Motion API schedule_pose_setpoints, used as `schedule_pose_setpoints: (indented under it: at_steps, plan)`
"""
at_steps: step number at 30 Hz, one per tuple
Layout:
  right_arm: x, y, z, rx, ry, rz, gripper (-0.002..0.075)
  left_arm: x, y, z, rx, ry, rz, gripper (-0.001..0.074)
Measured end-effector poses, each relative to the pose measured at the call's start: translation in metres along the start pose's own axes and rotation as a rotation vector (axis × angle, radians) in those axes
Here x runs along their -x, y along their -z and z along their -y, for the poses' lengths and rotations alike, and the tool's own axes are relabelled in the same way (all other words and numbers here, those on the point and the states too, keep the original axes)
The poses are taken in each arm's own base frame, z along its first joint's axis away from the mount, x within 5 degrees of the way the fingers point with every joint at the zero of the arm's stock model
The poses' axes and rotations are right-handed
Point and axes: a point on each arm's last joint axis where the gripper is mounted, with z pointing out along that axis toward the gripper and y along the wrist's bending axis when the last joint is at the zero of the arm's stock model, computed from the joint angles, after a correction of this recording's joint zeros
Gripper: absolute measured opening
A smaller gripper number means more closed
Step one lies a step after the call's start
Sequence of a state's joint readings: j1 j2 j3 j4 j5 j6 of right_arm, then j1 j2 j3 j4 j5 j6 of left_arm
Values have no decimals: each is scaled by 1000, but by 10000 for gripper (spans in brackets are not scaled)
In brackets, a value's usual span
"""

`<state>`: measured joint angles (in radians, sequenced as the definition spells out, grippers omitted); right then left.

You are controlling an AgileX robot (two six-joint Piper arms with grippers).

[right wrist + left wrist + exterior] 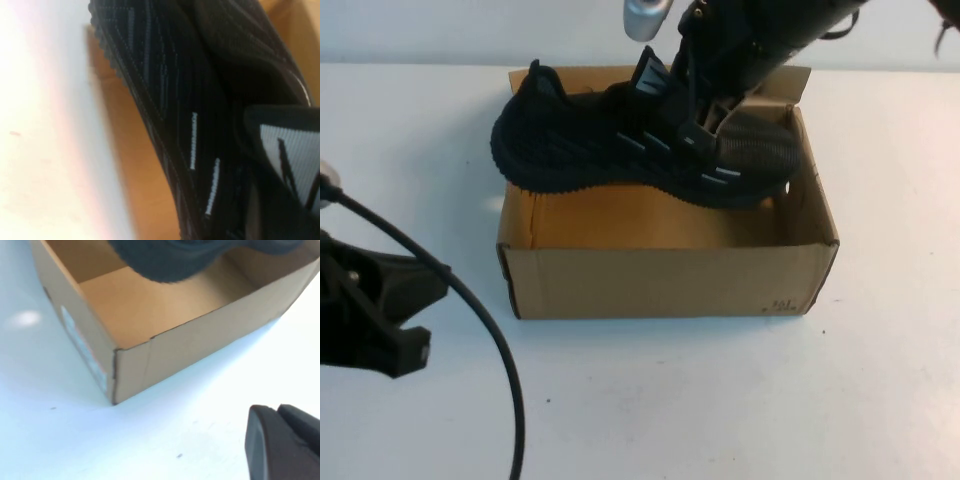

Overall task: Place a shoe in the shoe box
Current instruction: Place the shoe in the shoe box

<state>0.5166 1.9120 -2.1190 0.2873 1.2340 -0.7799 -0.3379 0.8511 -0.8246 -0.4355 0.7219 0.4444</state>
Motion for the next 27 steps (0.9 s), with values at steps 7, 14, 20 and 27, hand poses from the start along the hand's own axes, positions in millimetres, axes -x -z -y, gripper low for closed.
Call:
schedule_pose_setpoints:
  at_steps: [7,14,20,27]
  plan:
    - [5,-22,24,-104,124,-31,22,-6,-10,7,-98,94,60,-1]
    - [-4,-53,38,-108,104,-46,22,-4,-9,8,-108,100,88,-1]
    - [-23,-80,55,-107,29,-81,22,-4,-9,8,-108,95,88,-1]
    - [-32,-101,64,-125,11,-75,22,-5,-9,8,-115,92,79,-1]
